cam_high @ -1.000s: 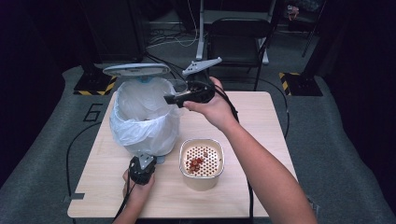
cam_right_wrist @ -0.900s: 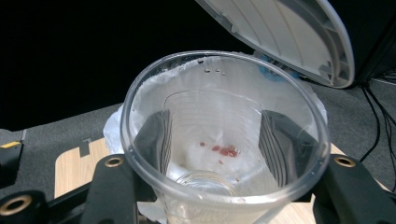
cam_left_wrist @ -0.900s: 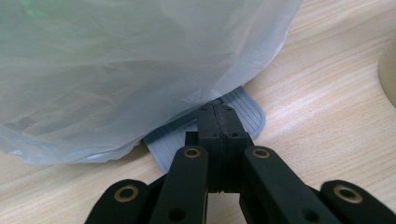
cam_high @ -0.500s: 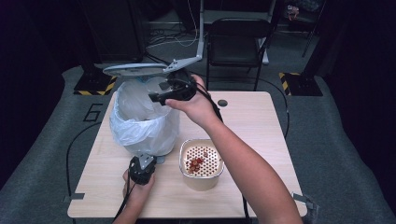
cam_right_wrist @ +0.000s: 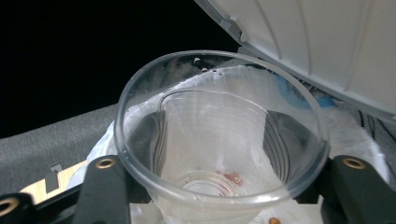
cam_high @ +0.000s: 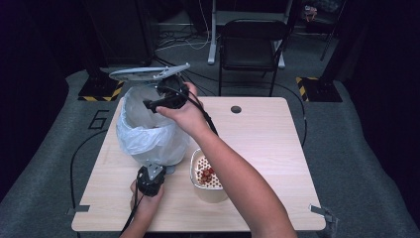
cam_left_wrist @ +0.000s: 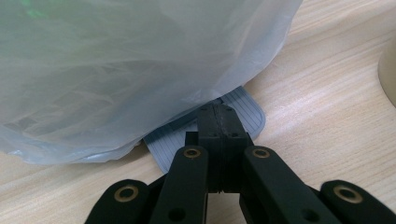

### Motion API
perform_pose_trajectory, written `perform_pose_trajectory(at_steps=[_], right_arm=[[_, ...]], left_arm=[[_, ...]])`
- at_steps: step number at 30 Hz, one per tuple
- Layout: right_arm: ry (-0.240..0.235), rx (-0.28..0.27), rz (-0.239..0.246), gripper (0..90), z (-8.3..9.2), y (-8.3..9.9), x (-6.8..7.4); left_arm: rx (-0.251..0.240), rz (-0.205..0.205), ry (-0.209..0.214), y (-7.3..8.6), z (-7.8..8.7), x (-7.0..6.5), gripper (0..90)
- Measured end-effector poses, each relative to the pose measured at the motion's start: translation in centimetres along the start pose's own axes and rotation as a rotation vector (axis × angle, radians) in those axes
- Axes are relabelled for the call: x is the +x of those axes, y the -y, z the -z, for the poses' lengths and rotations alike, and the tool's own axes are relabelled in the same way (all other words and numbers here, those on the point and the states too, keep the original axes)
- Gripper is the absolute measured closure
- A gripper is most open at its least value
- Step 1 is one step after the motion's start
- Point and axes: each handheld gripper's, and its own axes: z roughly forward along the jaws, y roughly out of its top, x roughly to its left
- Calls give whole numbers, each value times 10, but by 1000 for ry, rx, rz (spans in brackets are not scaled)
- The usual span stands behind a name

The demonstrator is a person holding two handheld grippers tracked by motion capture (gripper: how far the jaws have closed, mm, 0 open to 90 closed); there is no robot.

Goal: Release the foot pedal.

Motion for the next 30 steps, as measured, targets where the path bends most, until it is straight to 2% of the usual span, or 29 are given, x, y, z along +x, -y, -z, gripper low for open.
perform_pose_trajectory(at_steps=[2, 4, 6, 9, 14, 16, 20, 24, 26, 28, 30], right_arm=[[29, -24, -24, 179, -9, 5, 0], [25, -51, -78, 136, -14, 8, 0], [26, -75, -92, 75, -15, 11, 2], [57, -62, -62, 71, -15, 14, 4], [42, -54, -86, 72, -2, 21, 0], [41, -51, -93, 76, 6, 25, -2], [46, -38, -78, 91, 26, 33, -8], [62, -37, -77, 137, 47, 46, -20], [76, -19, -72, 141, 57, 53, -25], [97, -16, -54, 144, 67, 61, -30], [104, -17, -58, 147, 76, 69, -36]], left_arm=[[-9, 0, -8, 0, -1, -1, 900], [0, 0, 0, 0, 0, 0, 900], [0, 1, 1, 0, 0, 0, 900], [5, 2, 6, 0, 0, 1, 900], [4, 1, 7, 0, 0, 1, 900], [5, 2, 6, 0, 0, 1, 900], [4, 1, 6, 0, 0, 1, 900], [-1, 2, 4, 0, 1, 1, 898], [-19, 23, 2, 1, 0, 2, 874], [-17, 52, 24, 1, 1, 6, 862], [-40, 66, 13, 2, 1, 10, 790]])
